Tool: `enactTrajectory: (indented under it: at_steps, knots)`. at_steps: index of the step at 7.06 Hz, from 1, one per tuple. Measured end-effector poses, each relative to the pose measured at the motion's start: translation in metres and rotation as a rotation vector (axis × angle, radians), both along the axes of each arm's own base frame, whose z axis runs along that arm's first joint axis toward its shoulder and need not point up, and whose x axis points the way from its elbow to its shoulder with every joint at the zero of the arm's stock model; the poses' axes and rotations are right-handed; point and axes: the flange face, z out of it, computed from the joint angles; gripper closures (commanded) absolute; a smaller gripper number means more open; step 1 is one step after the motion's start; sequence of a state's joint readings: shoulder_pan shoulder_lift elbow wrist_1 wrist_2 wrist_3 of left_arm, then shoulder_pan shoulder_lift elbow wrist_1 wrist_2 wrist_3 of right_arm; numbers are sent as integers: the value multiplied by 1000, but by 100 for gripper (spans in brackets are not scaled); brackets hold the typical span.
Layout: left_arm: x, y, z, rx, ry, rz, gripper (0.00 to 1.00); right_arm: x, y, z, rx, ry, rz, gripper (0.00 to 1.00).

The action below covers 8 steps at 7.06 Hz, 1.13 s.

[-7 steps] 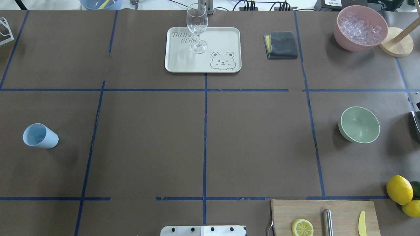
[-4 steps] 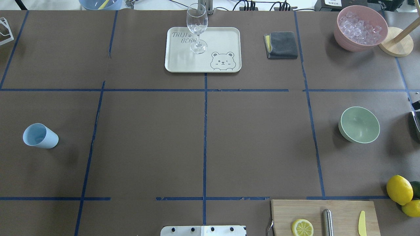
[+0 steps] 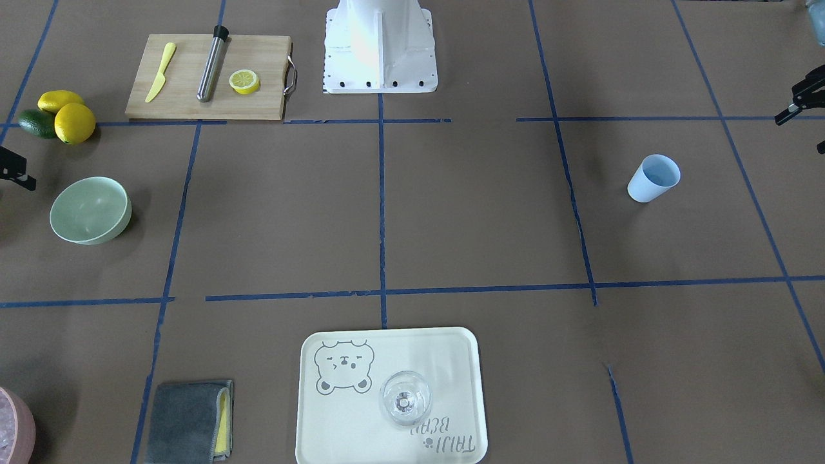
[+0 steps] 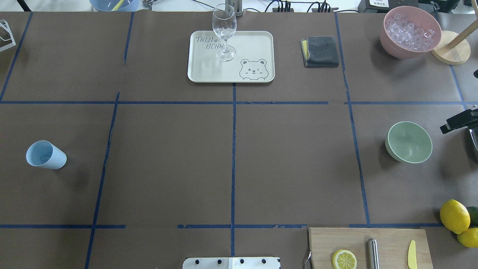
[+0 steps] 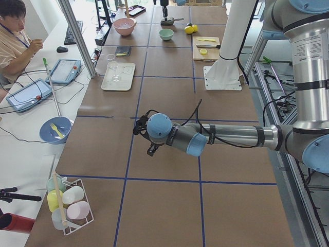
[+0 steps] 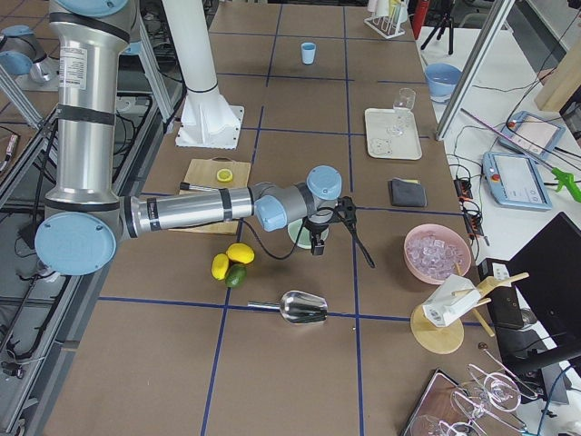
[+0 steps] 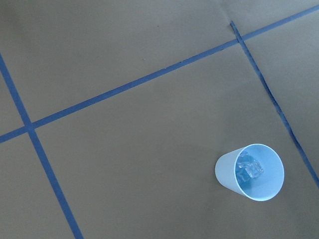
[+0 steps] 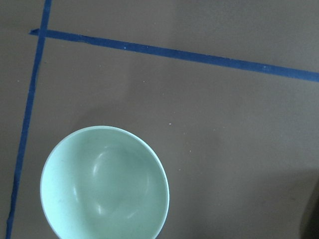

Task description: Pour ice into bowl

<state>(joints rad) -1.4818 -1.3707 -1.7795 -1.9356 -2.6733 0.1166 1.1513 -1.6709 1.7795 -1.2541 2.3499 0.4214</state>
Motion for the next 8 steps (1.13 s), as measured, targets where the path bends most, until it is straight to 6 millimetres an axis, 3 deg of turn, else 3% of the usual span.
enactTrajectory:
  at_steps: [1,2,3,5,8]
  knots:
    - [0,0,-1,2,4,1,0,-27,4,8,0,25,42,7]
    - [0,0,-3,5,5,2,0,-43,6,23,-3,20,82,27]
    - [0,1,-4,8,5,2,0,-50,8,43,-4,9,105,99]
    - [0,1,-6,11,6,2,0,-61,11,63,-44,-19,153,100]
    - [0,3,-5,8,6,1,0,-68,14,48,-58,-88,166,100]
